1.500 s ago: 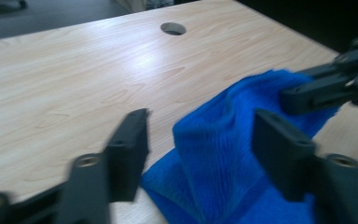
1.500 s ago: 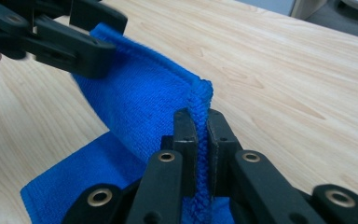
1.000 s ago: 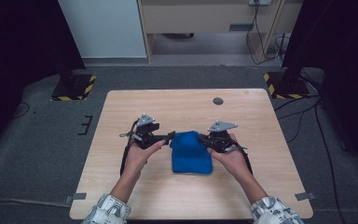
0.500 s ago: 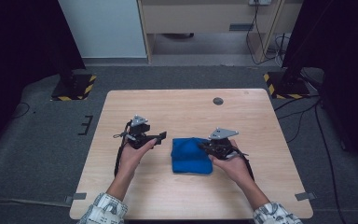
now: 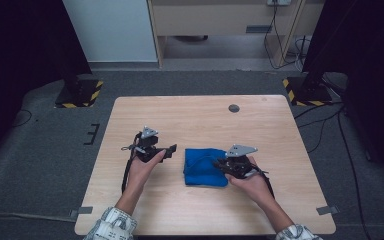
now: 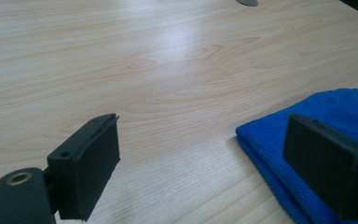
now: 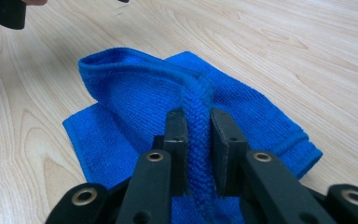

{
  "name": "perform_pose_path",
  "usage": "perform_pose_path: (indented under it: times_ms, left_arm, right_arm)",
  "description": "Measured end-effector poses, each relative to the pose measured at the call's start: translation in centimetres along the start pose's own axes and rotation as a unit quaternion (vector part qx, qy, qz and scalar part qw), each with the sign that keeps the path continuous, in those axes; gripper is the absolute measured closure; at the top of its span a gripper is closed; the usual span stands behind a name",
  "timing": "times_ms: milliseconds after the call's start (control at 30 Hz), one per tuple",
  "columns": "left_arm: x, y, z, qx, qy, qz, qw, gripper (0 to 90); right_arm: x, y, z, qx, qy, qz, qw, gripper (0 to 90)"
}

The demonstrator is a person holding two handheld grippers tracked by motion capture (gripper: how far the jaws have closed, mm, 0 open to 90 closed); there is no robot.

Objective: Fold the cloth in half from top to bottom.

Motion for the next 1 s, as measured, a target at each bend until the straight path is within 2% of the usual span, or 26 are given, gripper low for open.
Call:
perform_pose_path:
  times_ms: [233, 433, 700, 1000]
  left_arm:
    - [-0.3, -0.1, 0.4, 0.014, -0.004, 0.0, 0.9999, 10.3]
    - [-1.1, -0.2, 0.0, 0.023, -0.007, 0.005, 0.9997, 10.6]
    - [-2.0, 0.3, -0.9, 0.02, 0.005, 0.023, 0.9995, 10.7]
    - [-2.5, 1.0, -1.9, 0.018, 0.018, 0.04, 0.9989, 10.4]
  right_arm:
    - [-0.8, -0.7, 0.3, 0.006, -0.005, 0.003, 1.0, 74.2]
    - [-1.2, -1.1, 0.7, 0.011, -0.013, 0.008, 0.9998, 70.8]
    - [-1.8, -1.7, 0.6, 0.007, -0.021, 0.008, 0.9997, 68.3]
    - [-2.7, -1.9, 0.5, 0.003, -0.027, 0.02, 0.9994, 63.8]
Point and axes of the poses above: each handheld gripper's, and its own axes: y roughly forward along the jaws, x roughly out of its top, z roughly to its left, the point moved 5 cm from there along y, roughly forward along the jaws, and after that the axes turned 14 degrees about -x, right-handed, at the moved point
